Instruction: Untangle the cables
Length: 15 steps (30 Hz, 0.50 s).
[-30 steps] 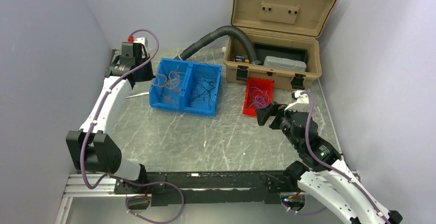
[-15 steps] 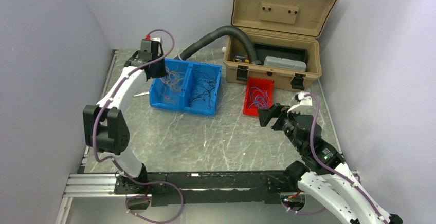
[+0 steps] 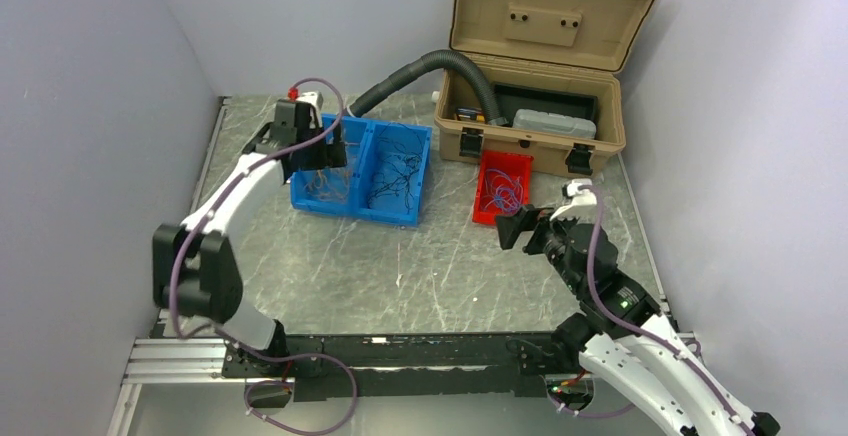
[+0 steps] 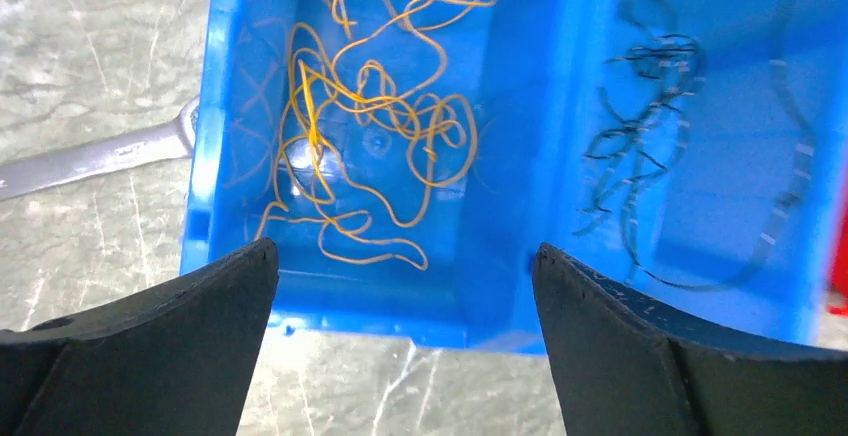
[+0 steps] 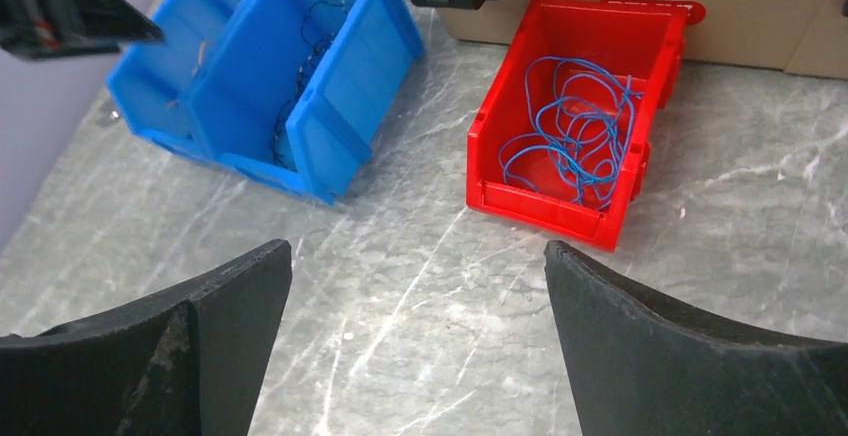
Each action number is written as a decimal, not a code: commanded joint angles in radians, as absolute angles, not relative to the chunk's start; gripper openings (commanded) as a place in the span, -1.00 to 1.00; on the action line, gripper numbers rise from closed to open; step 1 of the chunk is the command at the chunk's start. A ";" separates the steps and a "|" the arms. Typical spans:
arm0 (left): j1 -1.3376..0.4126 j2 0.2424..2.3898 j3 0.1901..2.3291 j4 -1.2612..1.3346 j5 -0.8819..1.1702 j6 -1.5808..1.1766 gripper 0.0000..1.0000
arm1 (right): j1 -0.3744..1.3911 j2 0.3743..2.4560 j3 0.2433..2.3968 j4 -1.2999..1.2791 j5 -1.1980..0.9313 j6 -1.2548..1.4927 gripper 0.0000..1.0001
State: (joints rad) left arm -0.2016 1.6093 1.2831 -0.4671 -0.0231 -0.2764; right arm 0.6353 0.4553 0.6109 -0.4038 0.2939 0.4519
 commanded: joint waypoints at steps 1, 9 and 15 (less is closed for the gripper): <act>-0.231 1.336 1.141 -0.300 0.024 -0.291 0.99 | 0.636 0.471 0.523 -0.185 0.237 0.302 1.00; -0.260 0.978 0.763 -0.142 -0.009 -0.136 0.99 | 0.635 0.556 0.354 0.160 0.351 0.105 1.00; -0.262 0.775 0.461 0.076 -0.122 -0.109 0.99 | 0.586 0.672 0.155 0.588 0.553 -0.076 0.97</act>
